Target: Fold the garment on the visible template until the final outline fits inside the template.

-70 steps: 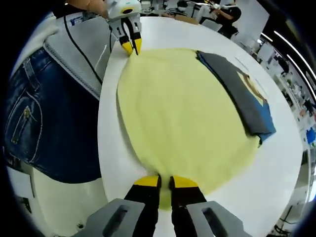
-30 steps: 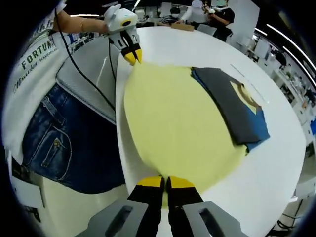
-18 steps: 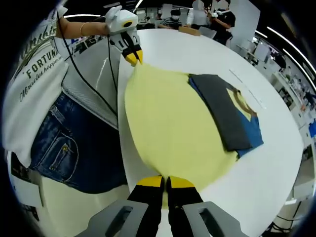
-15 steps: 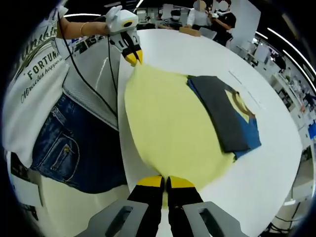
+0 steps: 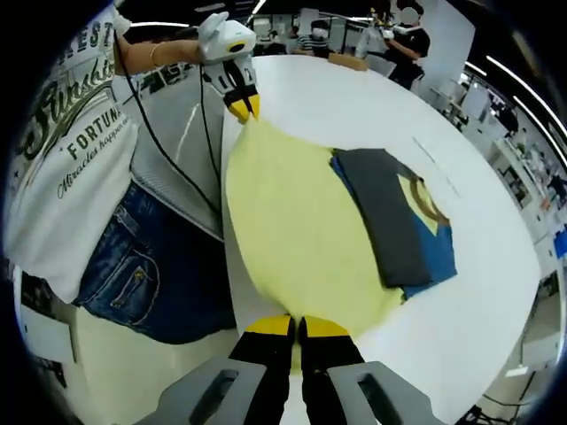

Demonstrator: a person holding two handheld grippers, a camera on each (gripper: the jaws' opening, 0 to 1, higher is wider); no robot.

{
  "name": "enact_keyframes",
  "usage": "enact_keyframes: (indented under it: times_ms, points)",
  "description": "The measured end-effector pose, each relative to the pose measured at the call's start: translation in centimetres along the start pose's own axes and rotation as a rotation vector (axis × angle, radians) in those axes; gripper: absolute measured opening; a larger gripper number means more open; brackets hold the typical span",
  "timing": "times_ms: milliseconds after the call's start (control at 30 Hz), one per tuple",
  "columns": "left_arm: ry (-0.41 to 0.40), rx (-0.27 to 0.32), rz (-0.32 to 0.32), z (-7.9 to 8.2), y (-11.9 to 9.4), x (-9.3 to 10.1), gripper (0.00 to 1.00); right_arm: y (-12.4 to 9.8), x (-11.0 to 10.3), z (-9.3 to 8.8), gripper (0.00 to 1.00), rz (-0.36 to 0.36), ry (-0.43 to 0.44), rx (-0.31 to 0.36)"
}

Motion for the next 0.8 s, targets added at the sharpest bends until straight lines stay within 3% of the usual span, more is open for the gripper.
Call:
enact_keyframes:
  times_ms: [167, 367, 633, 800]
  points:
    - [-0.036, 0.026, -0.011, 0.5, -0.7, 0.2, 0.00, -0.6, -0.1, 0.3, 0.00, 0.003, -0.009, -0.008]
    - [-0.081, 0.013, -0.009, 0.6, -1.3, 0.5, 0.00, -1.2, -0.4, 0.7, 0.00, 0.017, -0.024, 0.001]
    - [-0.067, 0.012, -0.014, 0.9, -1.9, 0.8, 0.00, -1.8, 0.1, 1.0, 0.00, -0.004, -0.037, 0.006]
    - [-0.064, 0.038, 0.019, 1.8, -2.6, 0.0, 0.00, -2.0, 1.0, 1.6, 0.00, -0.043, -0.061, 0.025]
Point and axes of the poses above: the point that each gripper's makers call its tool centre point, and the gripper's own axes: y roughly forward along the fingers, x roughly to its right, z roughly out of its top, the point moved 5 cm from there along -y, roughly backward along the fingers, and after that the axes turned 14 degrees about -z, right-handed, at the moved point
